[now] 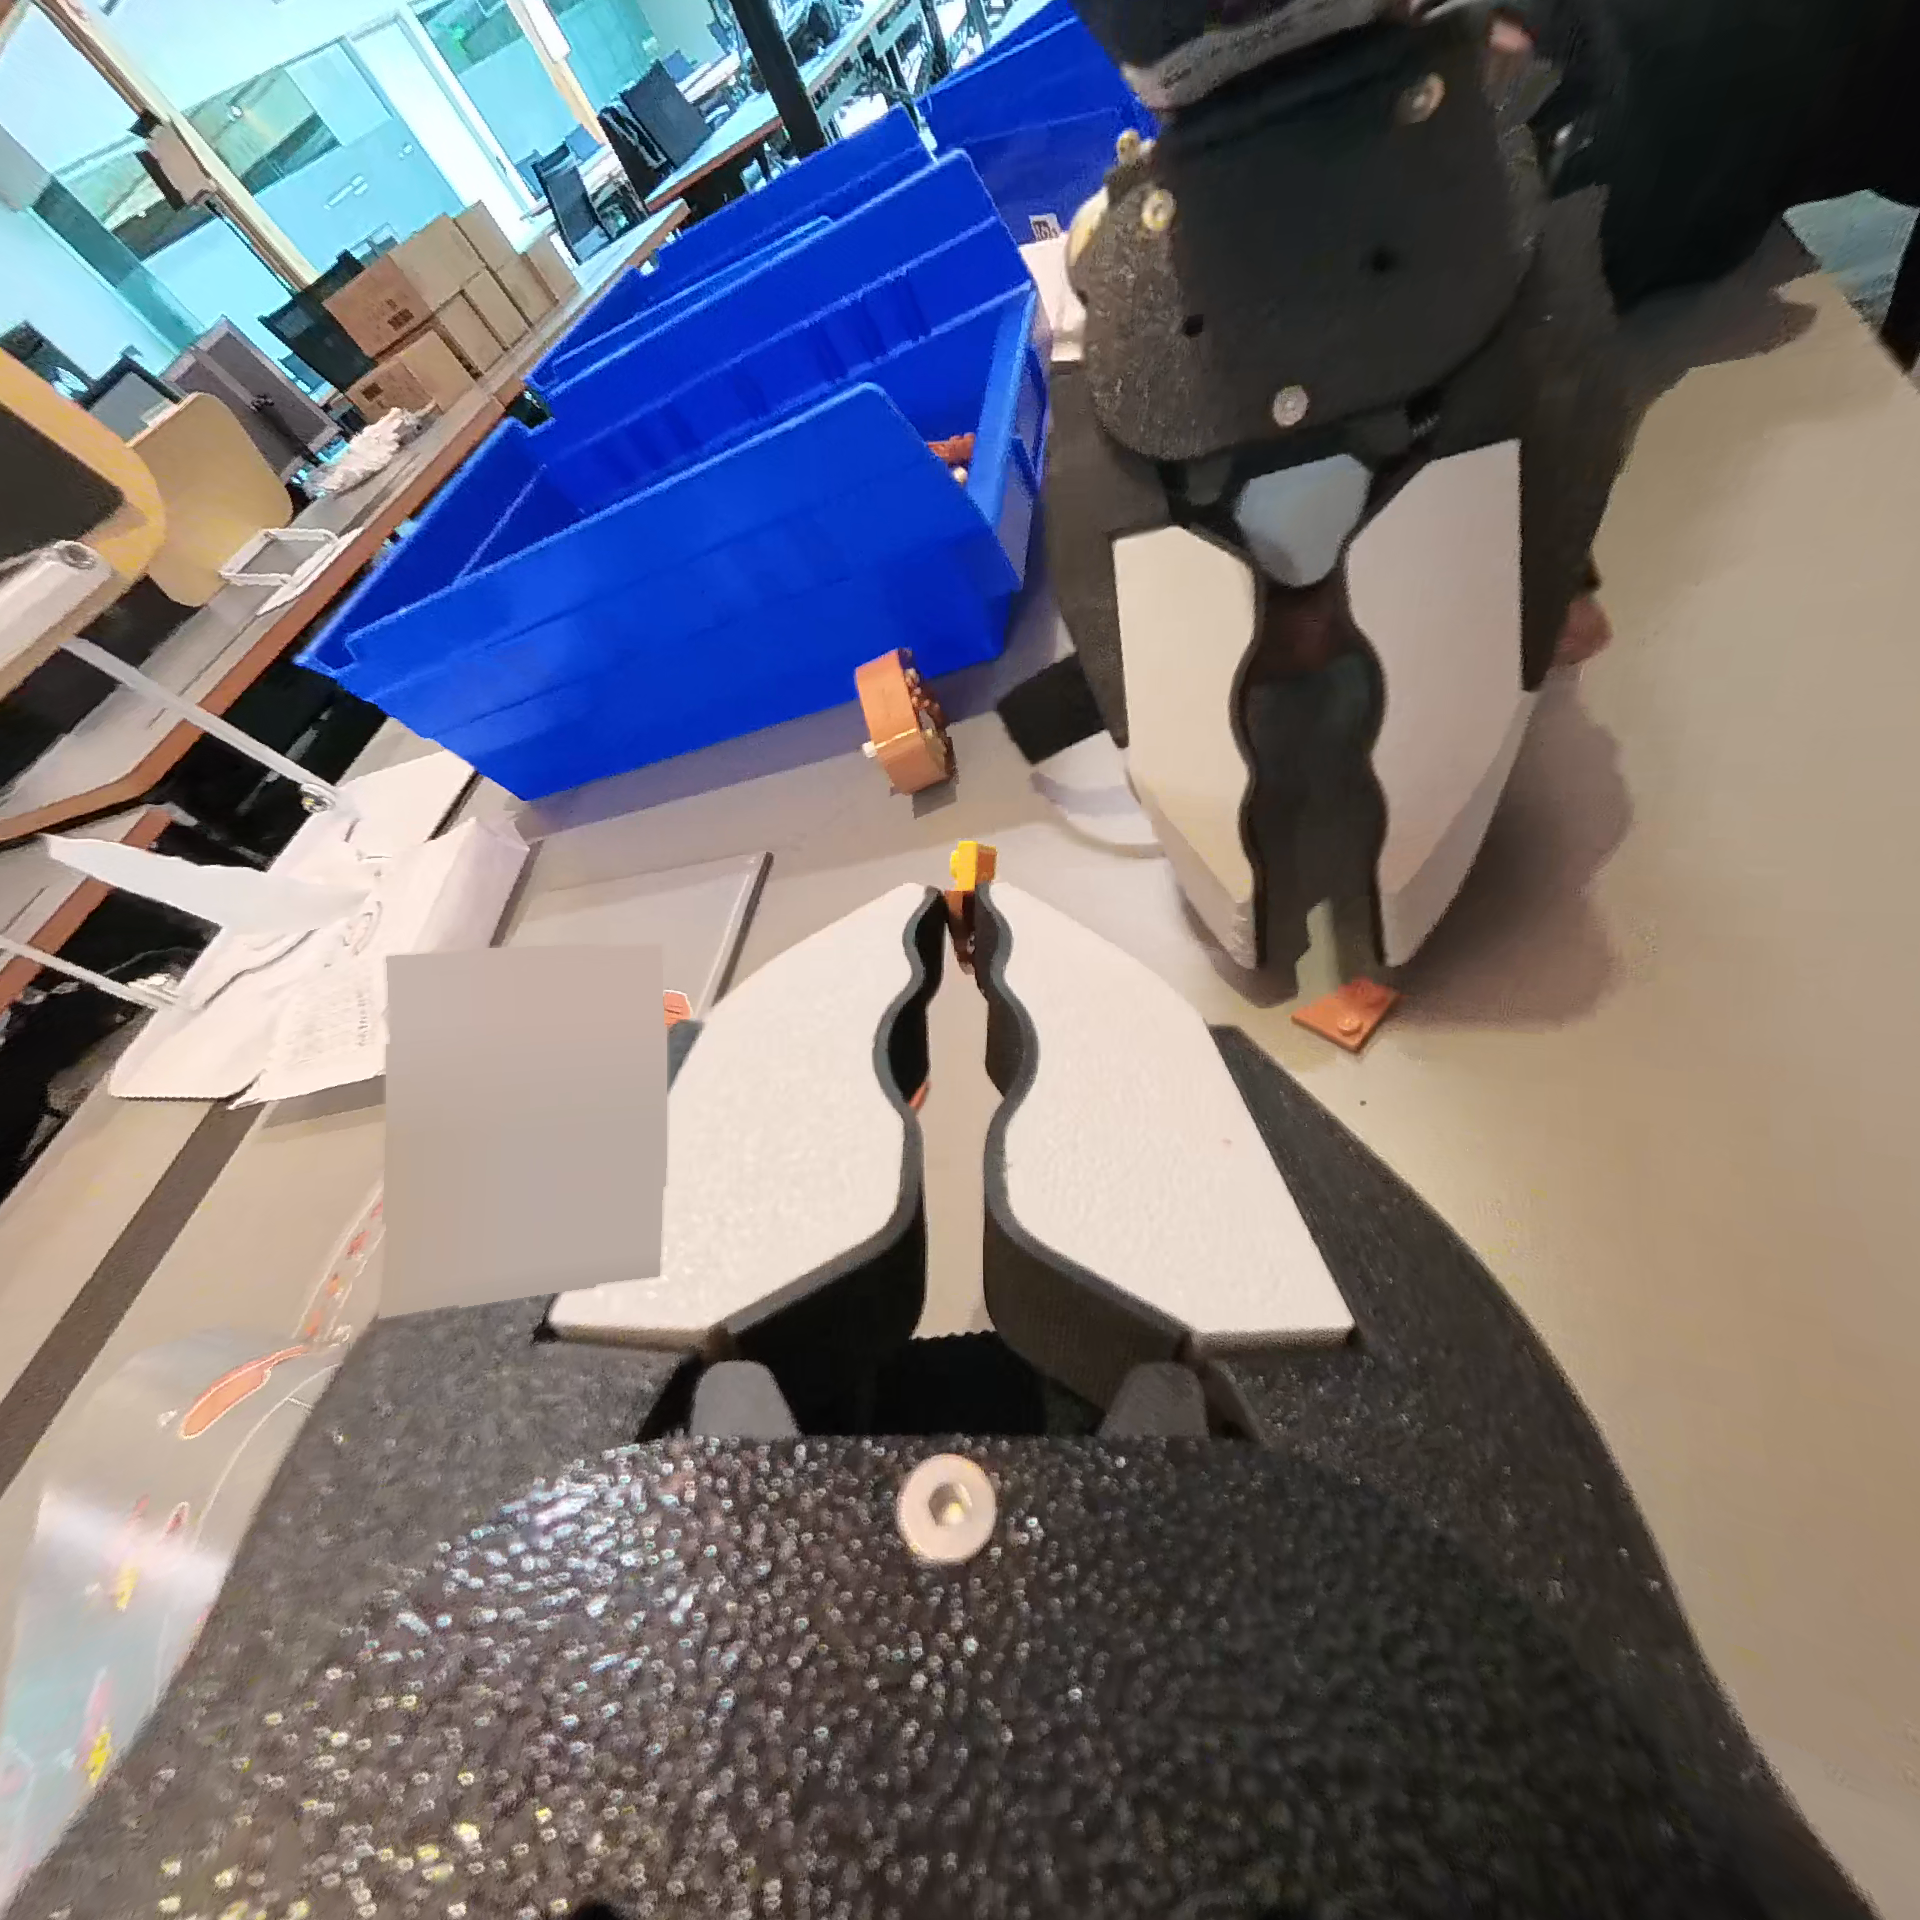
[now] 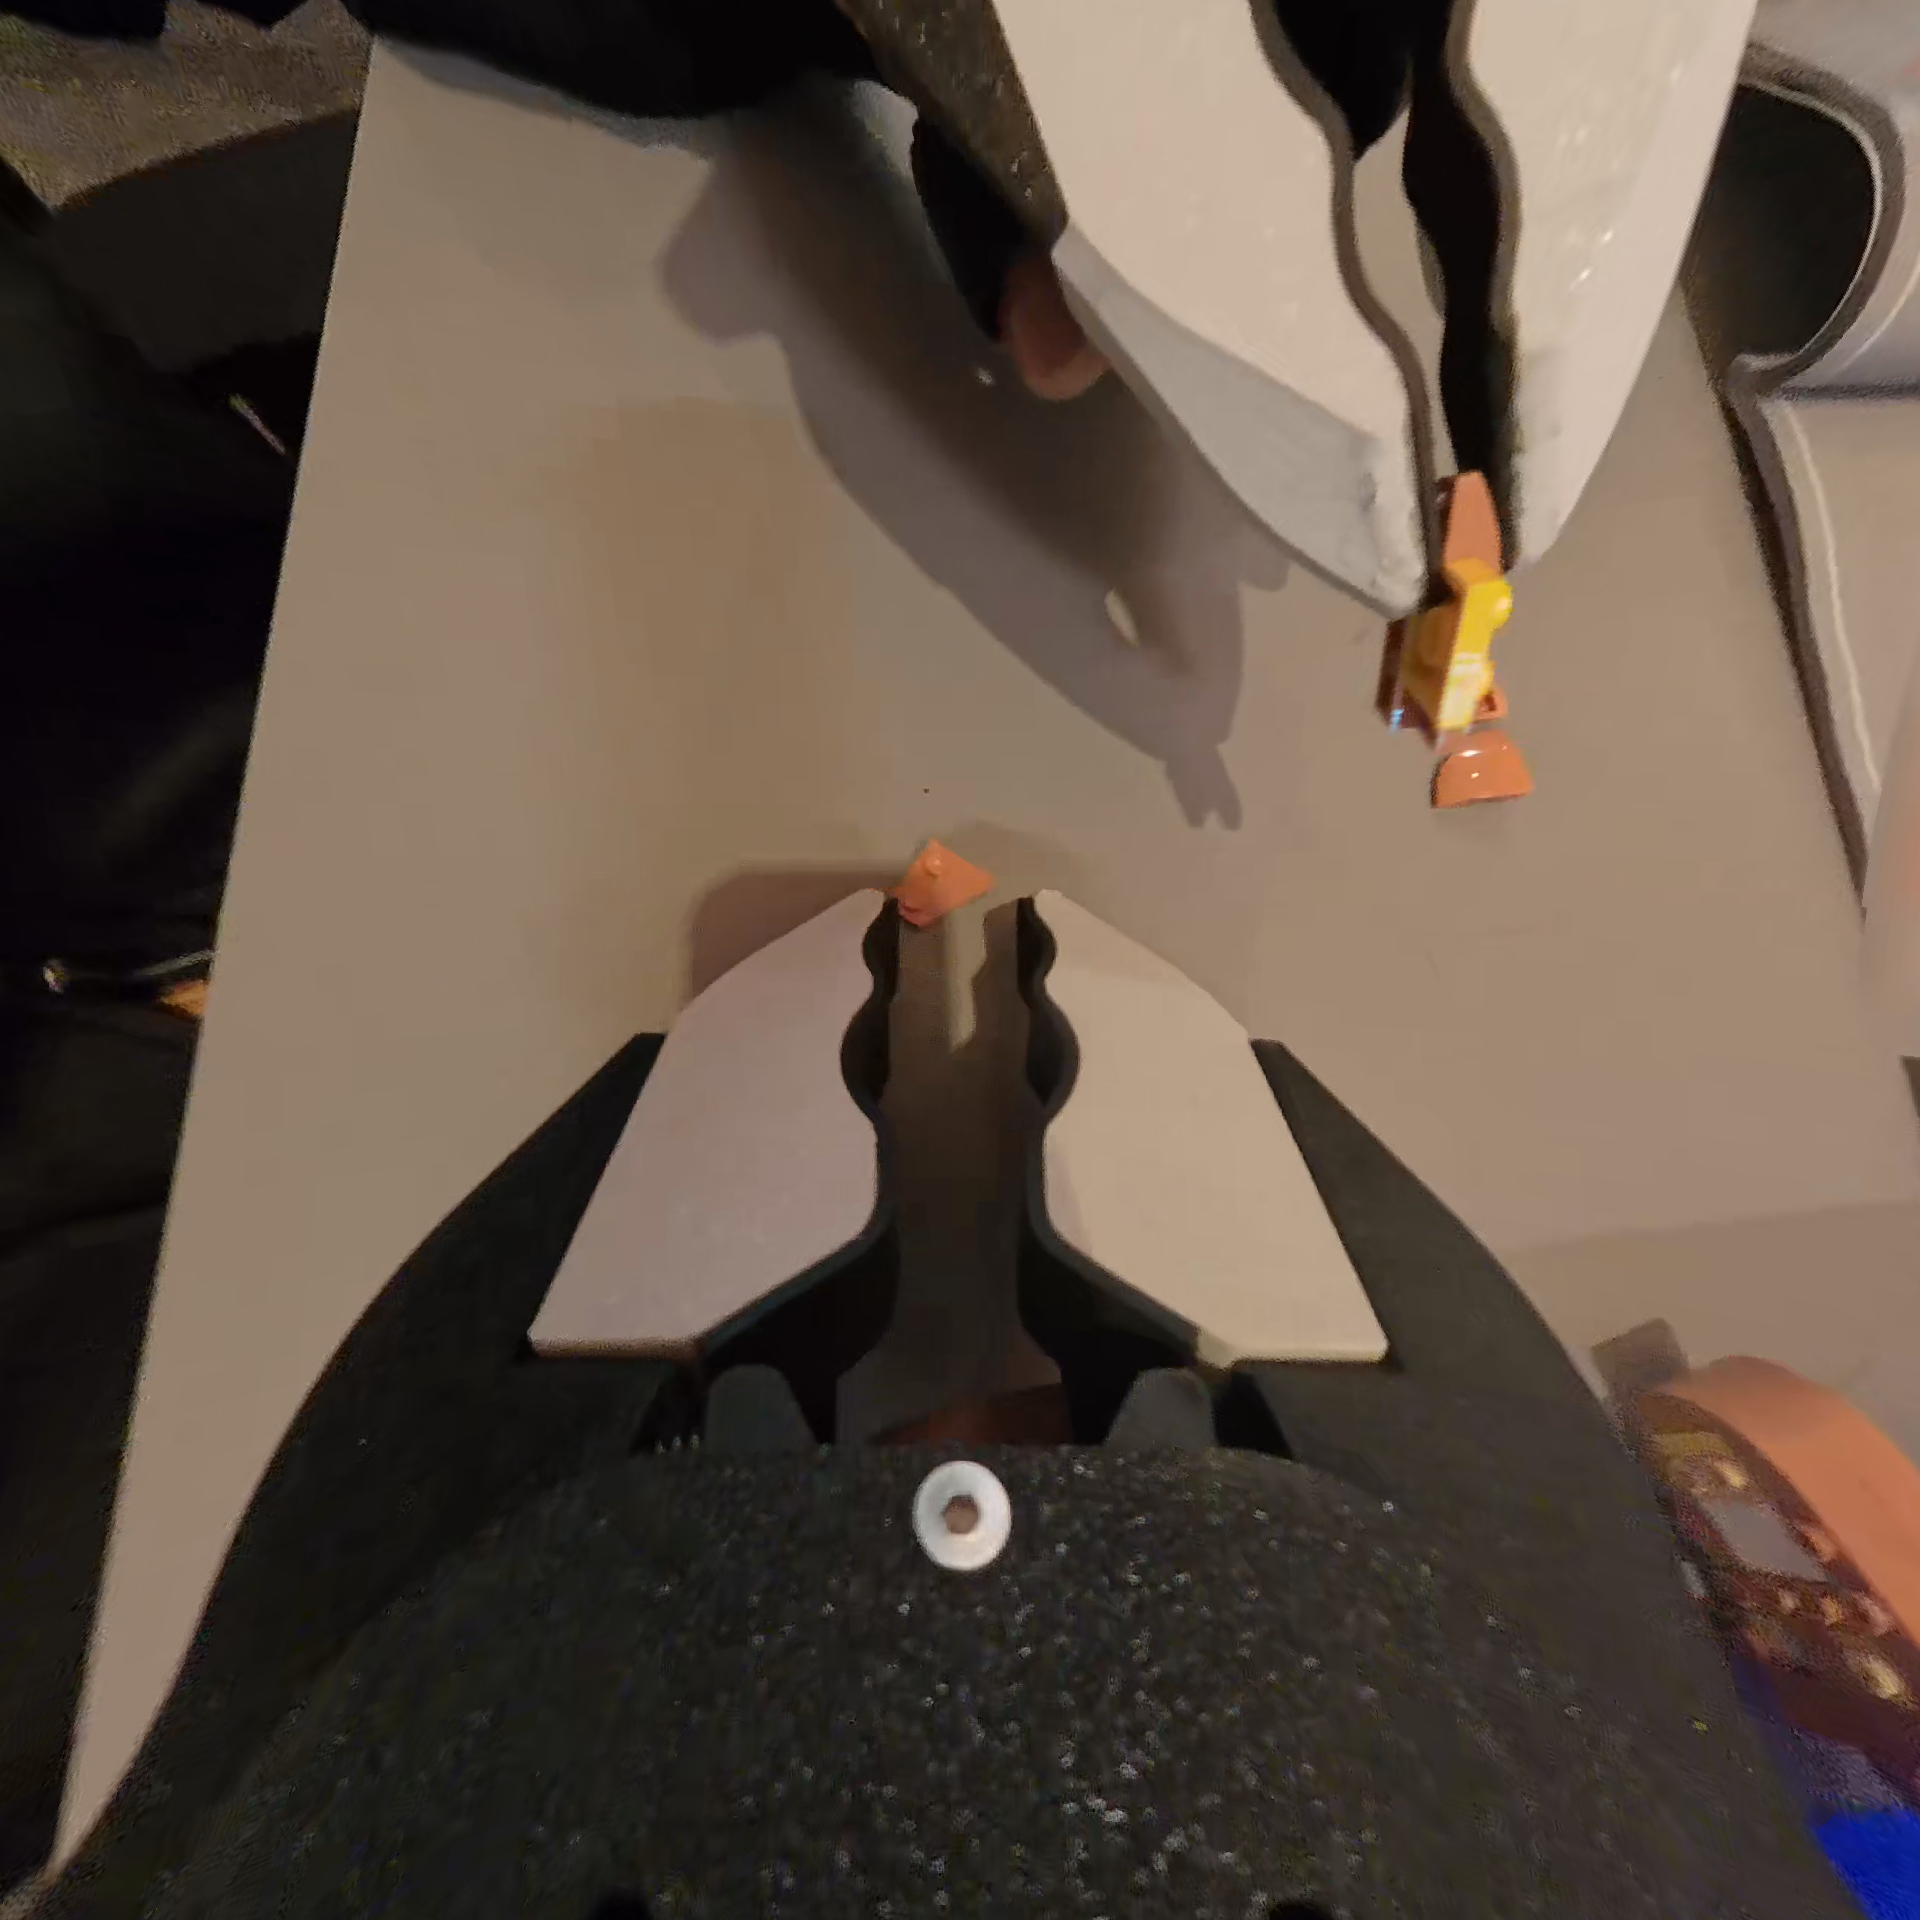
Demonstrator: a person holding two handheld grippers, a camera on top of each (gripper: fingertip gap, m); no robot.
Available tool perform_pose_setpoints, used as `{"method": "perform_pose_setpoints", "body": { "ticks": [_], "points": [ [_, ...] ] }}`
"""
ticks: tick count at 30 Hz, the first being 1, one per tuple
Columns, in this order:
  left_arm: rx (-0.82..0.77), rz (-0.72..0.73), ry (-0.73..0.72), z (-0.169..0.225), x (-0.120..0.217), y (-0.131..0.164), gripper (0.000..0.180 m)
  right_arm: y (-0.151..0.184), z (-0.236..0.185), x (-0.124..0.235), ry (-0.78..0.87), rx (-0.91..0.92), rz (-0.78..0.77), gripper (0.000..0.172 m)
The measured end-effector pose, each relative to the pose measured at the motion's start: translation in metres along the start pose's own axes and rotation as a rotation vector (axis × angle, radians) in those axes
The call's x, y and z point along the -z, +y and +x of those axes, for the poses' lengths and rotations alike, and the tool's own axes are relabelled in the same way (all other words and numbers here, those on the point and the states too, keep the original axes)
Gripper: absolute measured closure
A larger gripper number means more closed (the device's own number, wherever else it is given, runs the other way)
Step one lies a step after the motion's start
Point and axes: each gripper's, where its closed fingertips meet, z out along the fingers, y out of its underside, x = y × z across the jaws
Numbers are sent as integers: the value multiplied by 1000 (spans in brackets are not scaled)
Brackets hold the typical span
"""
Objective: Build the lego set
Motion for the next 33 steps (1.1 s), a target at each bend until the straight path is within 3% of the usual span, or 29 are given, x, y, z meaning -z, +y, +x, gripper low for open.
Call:
{"method": "perform_pose_setpoints", "body": {
  "ticks": [4, 11, 16, 24, 30, 33],
  "points": [
    [1, 16, -14, -2, 3, -2, 176, 0, -3, -5, 42, -26, -43, 147],
    [-6, 24, -24, -4, 5, -4, 176, 10, 27, 1, 196, 16, -81, 146],
    [0, 38, -36, -6, 7, -6, 176, 1, 9, -1, 112, 19, -33, 146],
    [-19, 77, -36, -4, 9, -13, 176, 6, 32, -3, 238, 65, -55, 149],
    [-18, 91, -61, -6, 17, -13, 176, -5, 9, -1, 116, -21, 27, 147],
    [-13, 108, -68, -7, 21, -14, 176, -2, 8, -6, 122, -49, -4, 144]
  ]
}}
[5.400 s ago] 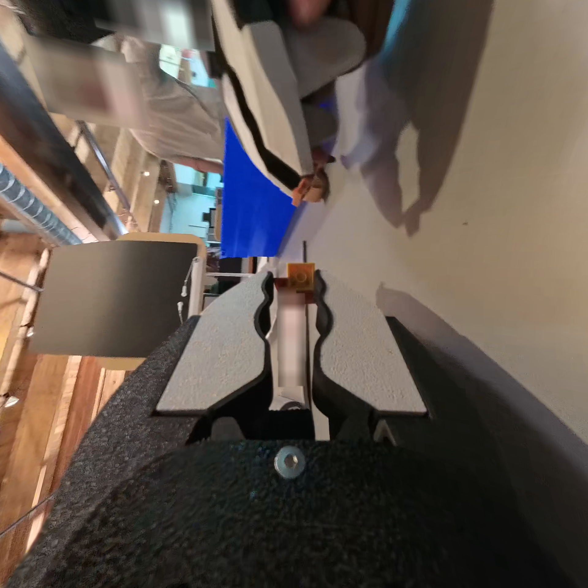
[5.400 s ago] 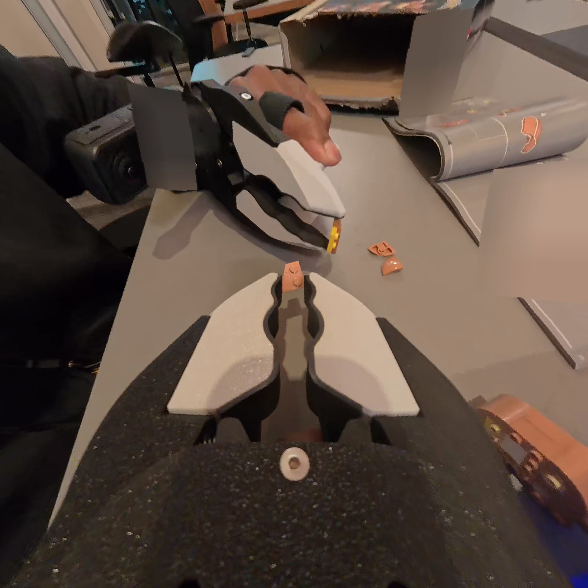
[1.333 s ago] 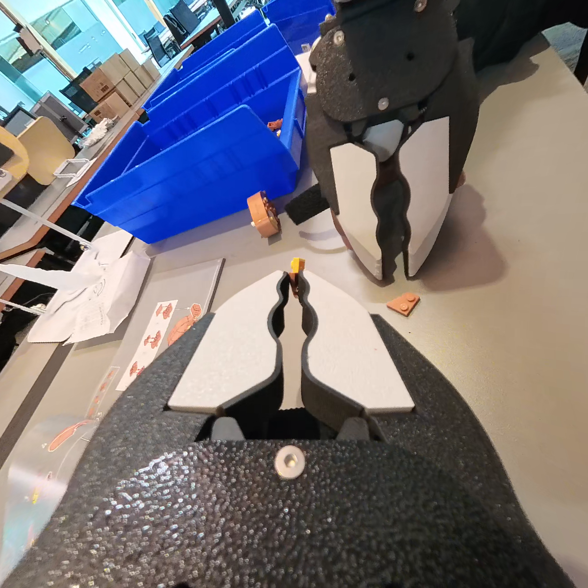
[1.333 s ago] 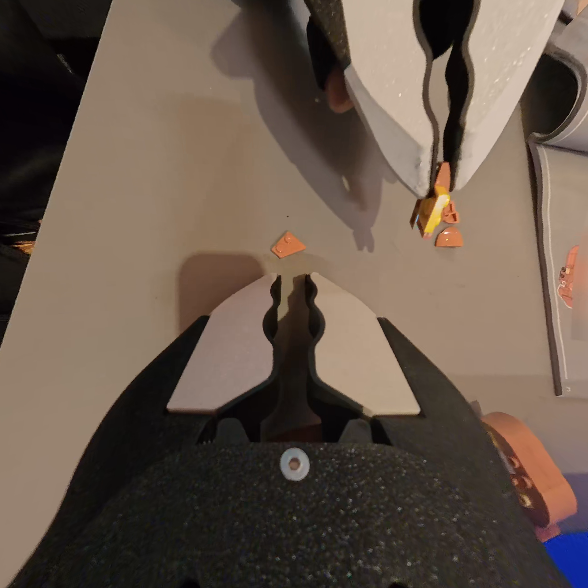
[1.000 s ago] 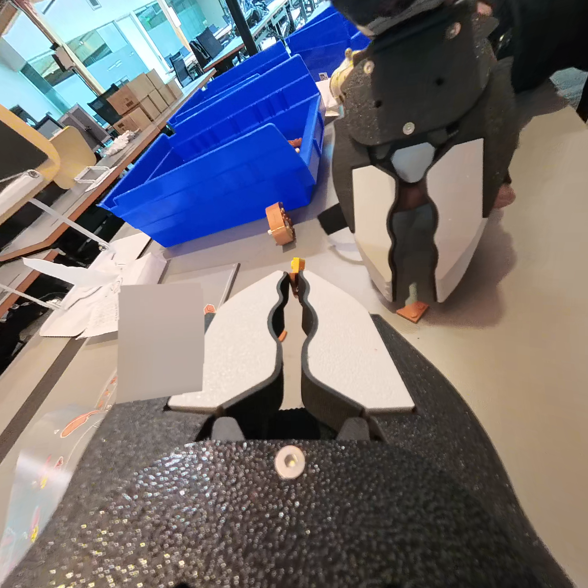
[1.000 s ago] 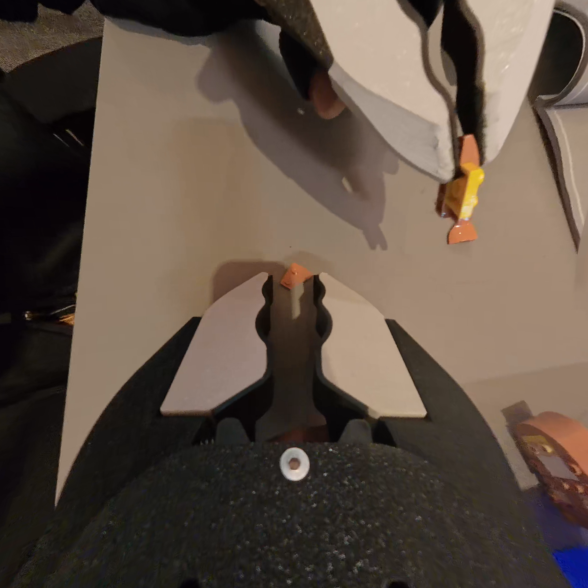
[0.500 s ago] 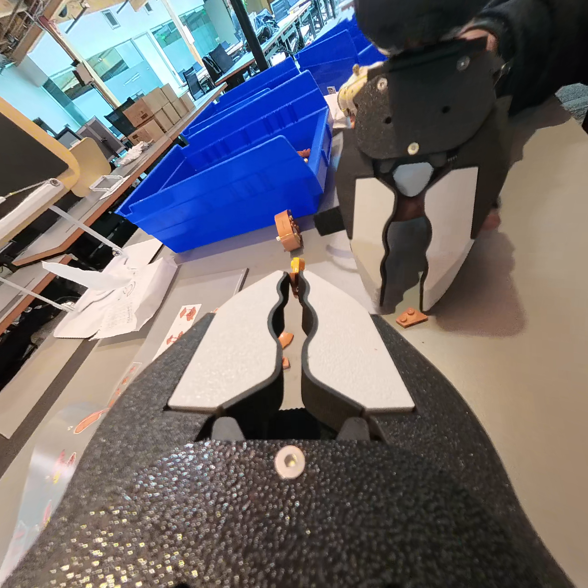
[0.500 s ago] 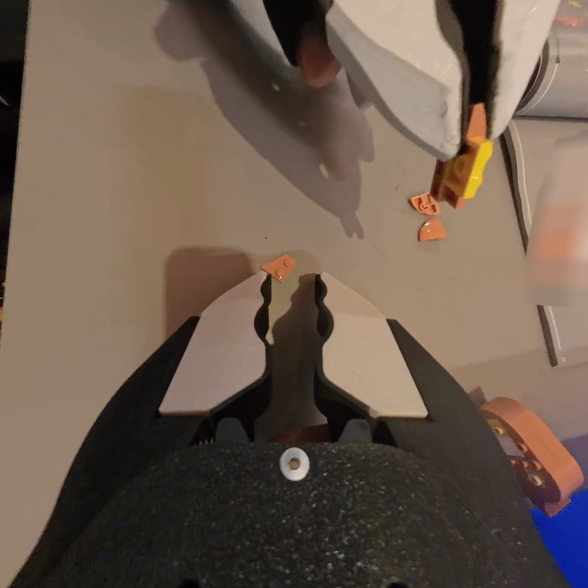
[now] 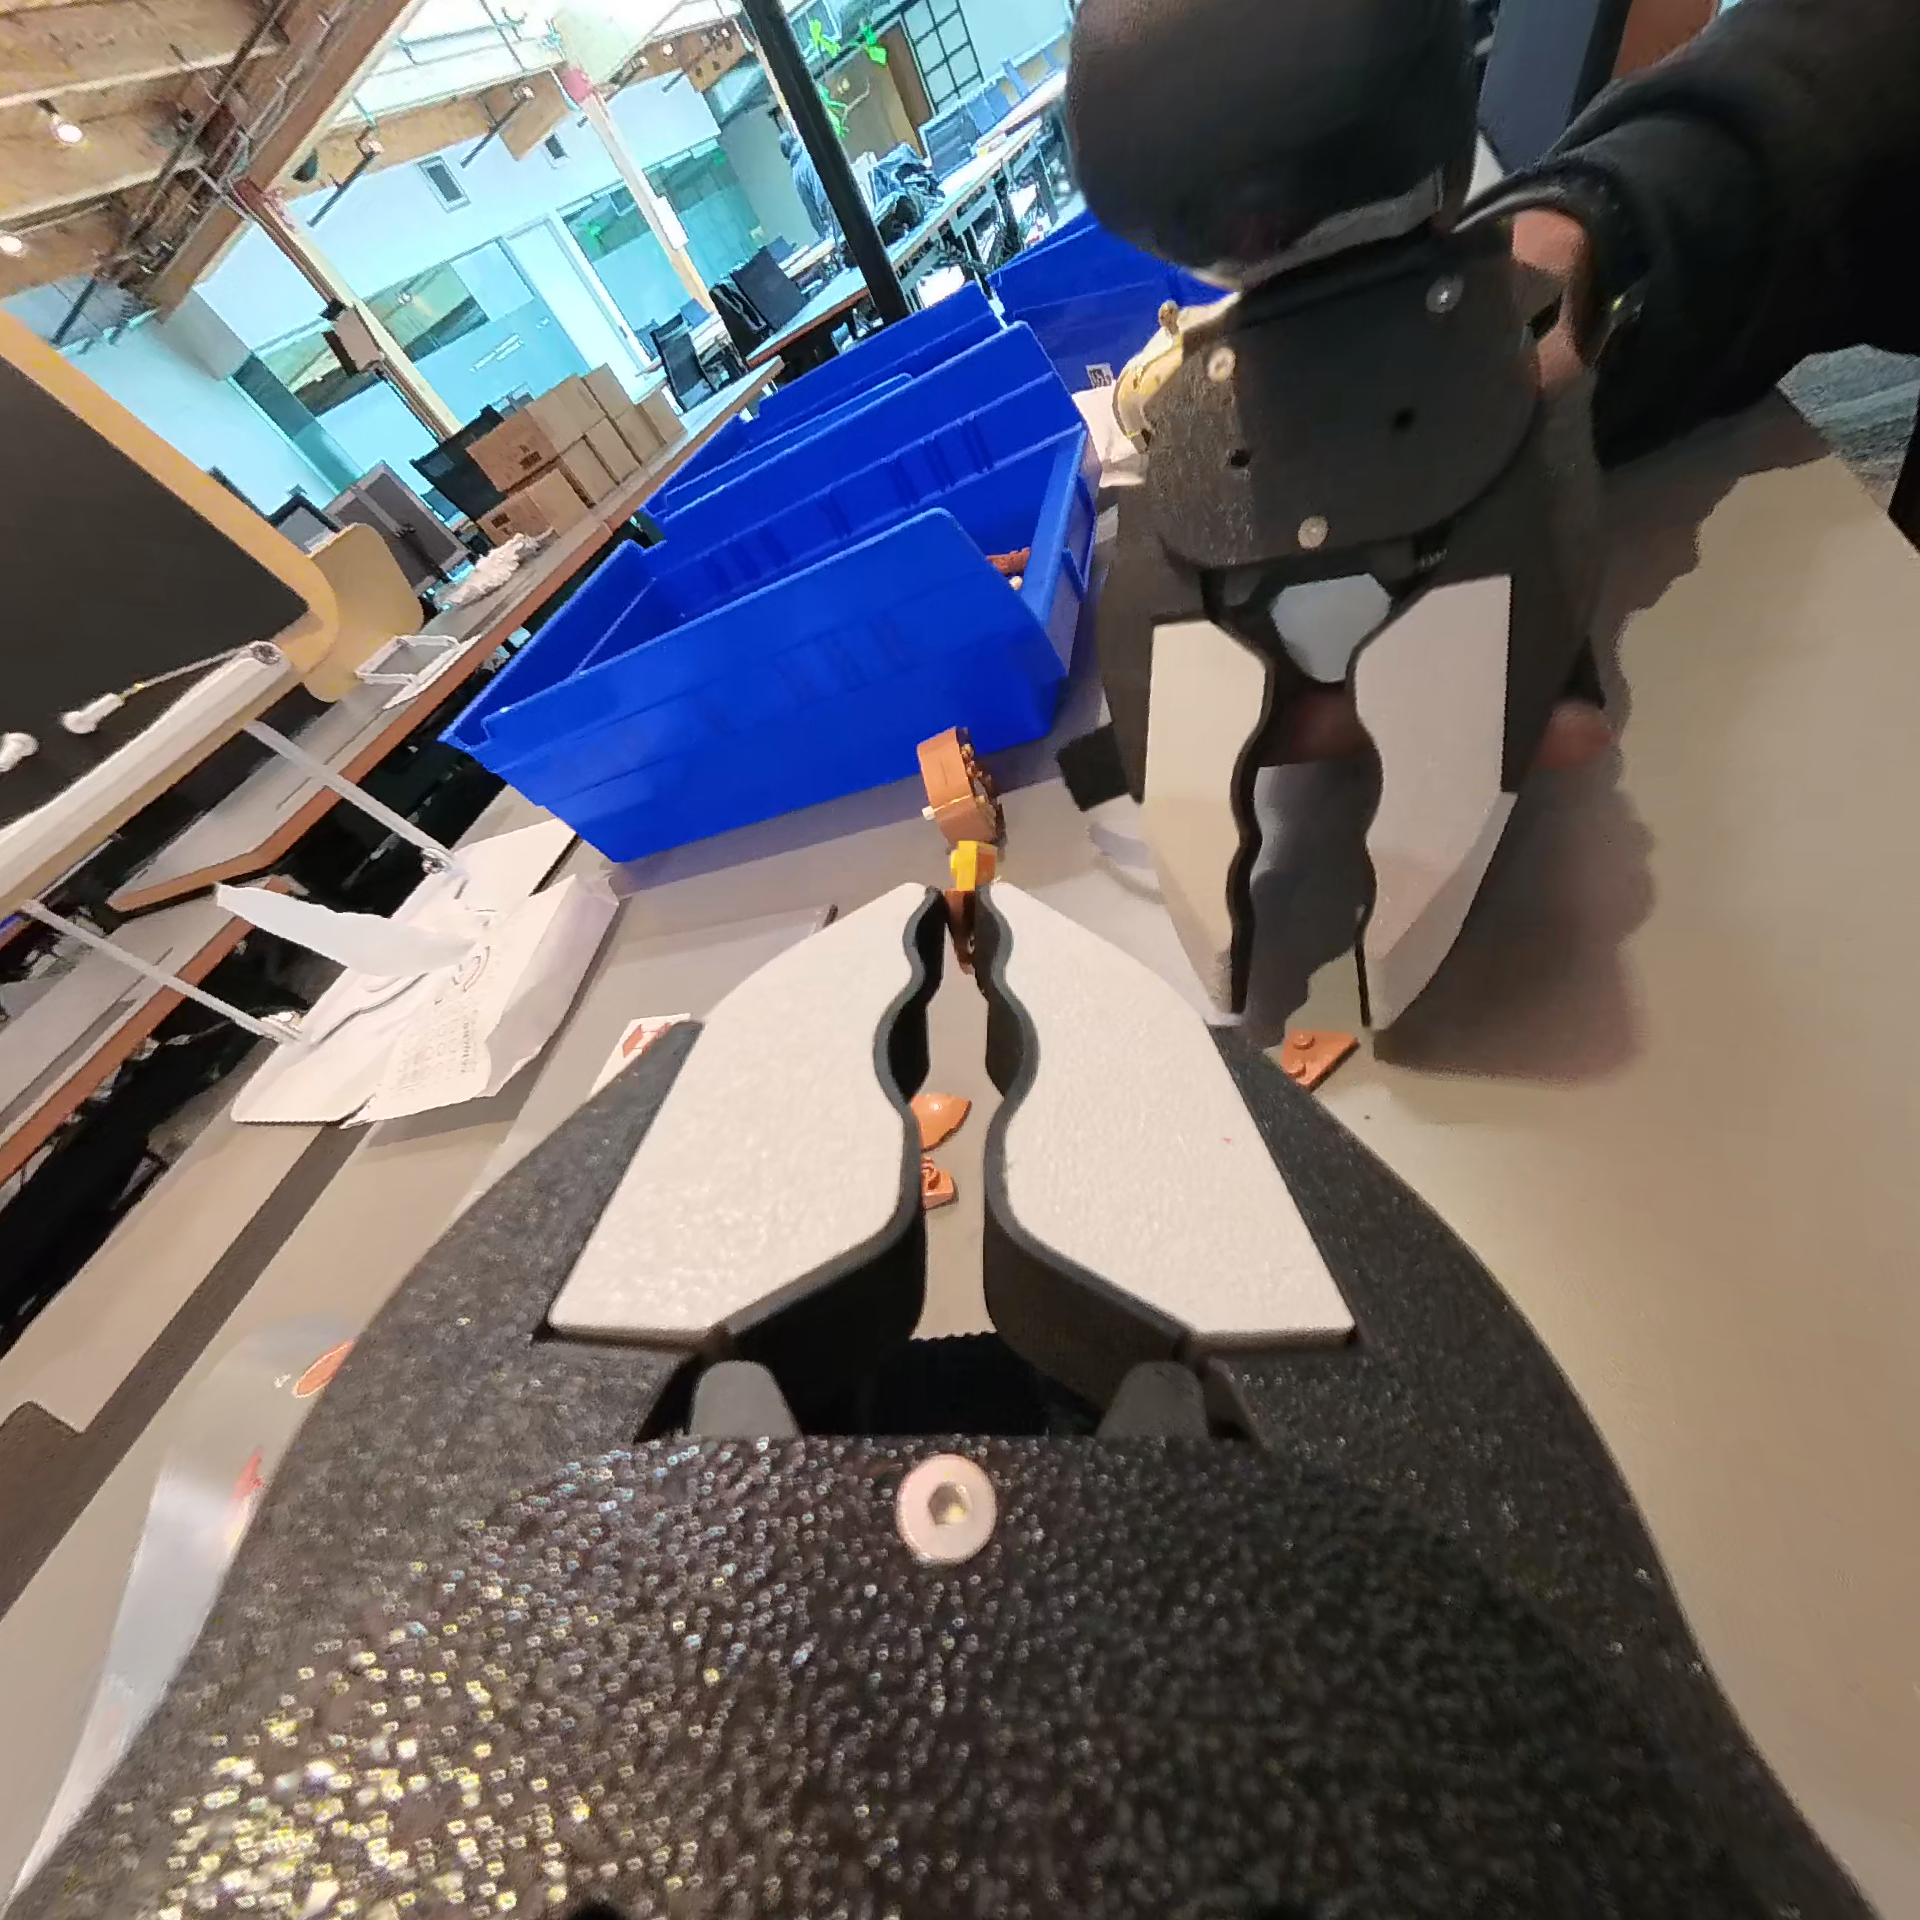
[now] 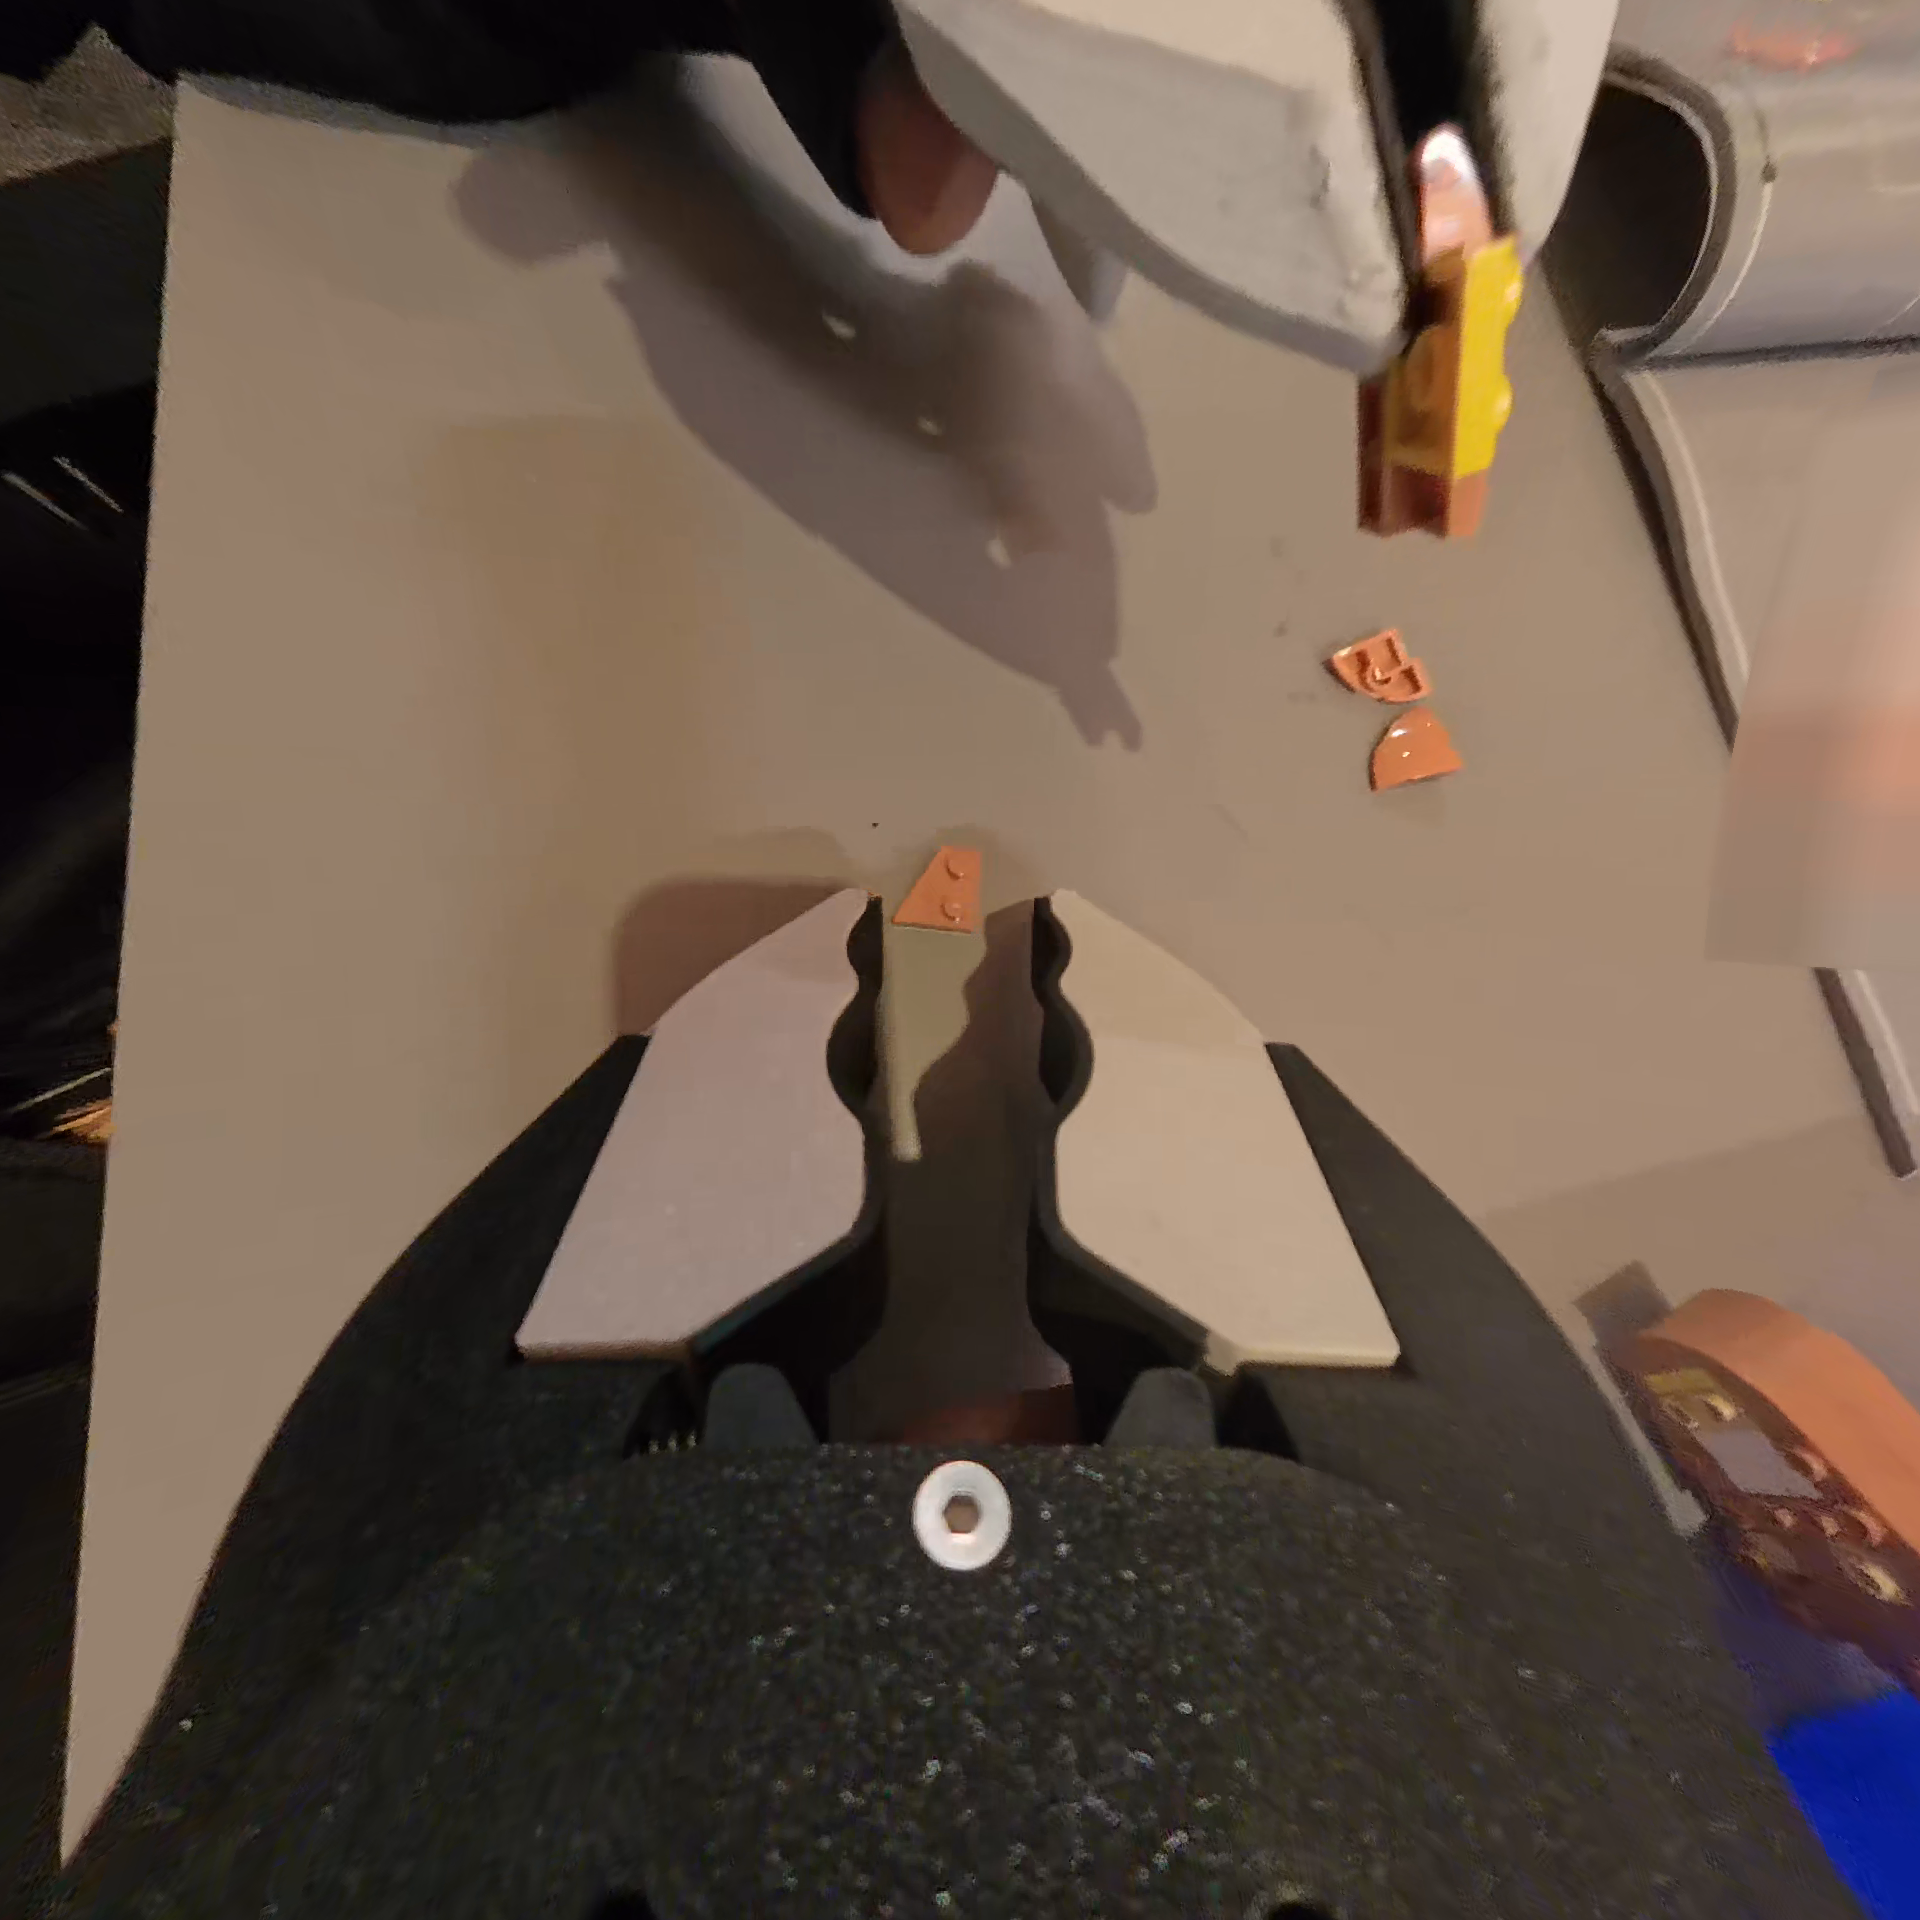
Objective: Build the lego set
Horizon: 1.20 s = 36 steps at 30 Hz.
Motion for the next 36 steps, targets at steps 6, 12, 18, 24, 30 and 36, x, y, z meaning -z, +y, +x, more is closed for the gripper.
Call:
{"method": "perform_pose_setpoints", "body": {
  "ticks": [6, 12, 18, 24, 30, 36],
  "points": [
    [-17, 60, 21, 5, 5, -7, 176, 1, 0, -7, 24, -20, -25, 155],
    [13, 90, 62, 11, 7, -7, 176, 1, -1, -7, -6, -15, -18, 158],
    [202, 116, 149, 12, 7, -5, 176, -19, -5, 12, -183, -179, 153, 158],
    [331, 178, 210, 13, 9, -11, 176, -58, 1, 48, -413, -412, 467, 158],
    [301, 224, 240, 20, 11, -18, 176, -65, 3, 55, -473, -478, 539, 158],
    [248, 286, 274, 28, 17, -27, 176, -67, 0, 57, -511, -497, 550, 158]
  ]
}}
